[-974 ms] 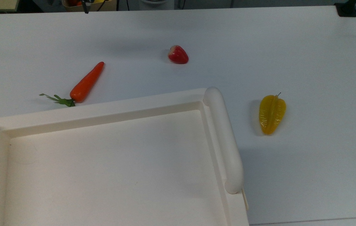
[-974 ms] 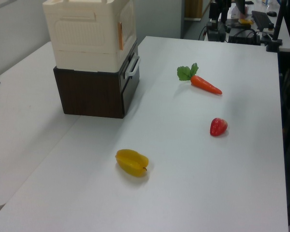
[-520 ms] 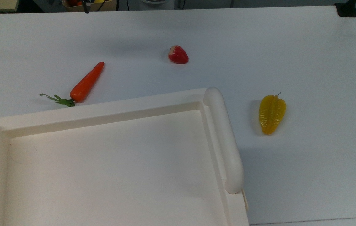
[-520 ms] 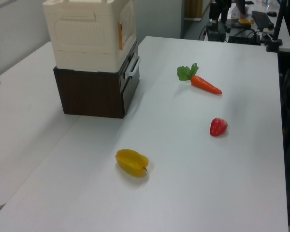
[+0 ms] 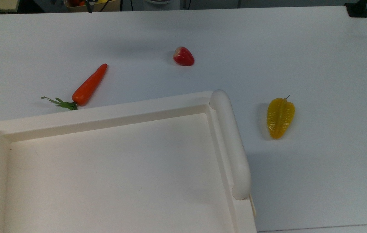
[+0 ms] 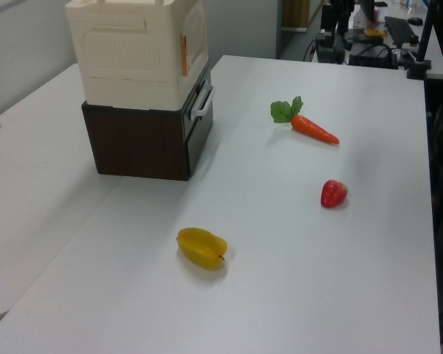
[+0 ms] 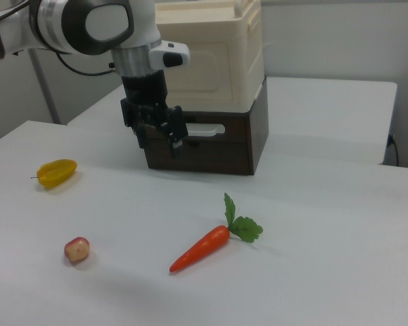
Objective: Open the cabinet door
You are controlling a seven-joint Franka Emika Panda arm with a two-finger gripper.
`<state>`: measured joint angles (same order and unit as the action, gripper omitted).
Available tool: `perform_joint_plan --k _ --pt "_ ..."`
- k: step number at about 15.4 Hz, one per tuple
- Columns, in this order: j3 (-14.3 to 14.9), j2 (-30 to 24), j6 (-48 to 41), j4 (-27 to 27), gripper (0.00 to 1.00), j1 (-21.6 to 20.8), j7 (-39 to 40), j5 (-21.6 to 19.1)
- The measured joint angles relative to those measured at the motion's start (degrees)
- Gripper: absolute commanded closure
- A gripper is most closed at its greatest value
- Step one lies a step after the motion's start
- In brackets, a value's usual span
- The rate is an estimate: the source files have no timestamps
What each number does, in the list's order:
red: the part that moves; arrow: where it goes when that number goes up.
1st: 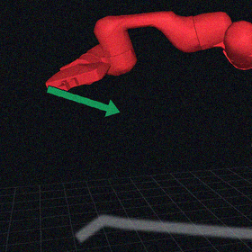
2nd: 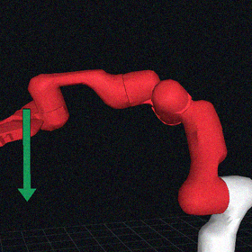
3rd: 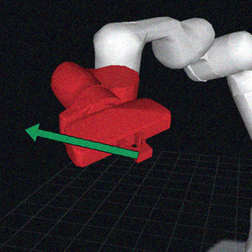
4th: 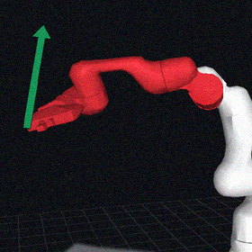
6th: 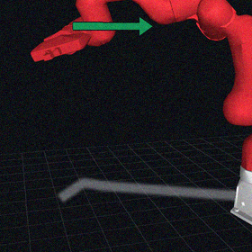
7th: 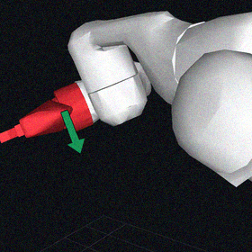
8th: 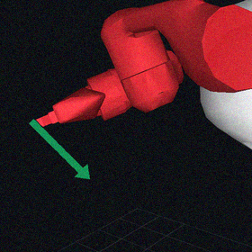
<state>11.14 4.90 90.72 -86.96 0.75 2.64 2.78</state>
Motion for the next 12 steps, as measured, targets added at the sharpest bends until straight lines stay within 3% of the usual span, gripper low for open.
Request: perform_joint_plan --k 12 --pt "0.02 -0.04 0.00 0.00 0.00 0.00 1.83 -0.41"
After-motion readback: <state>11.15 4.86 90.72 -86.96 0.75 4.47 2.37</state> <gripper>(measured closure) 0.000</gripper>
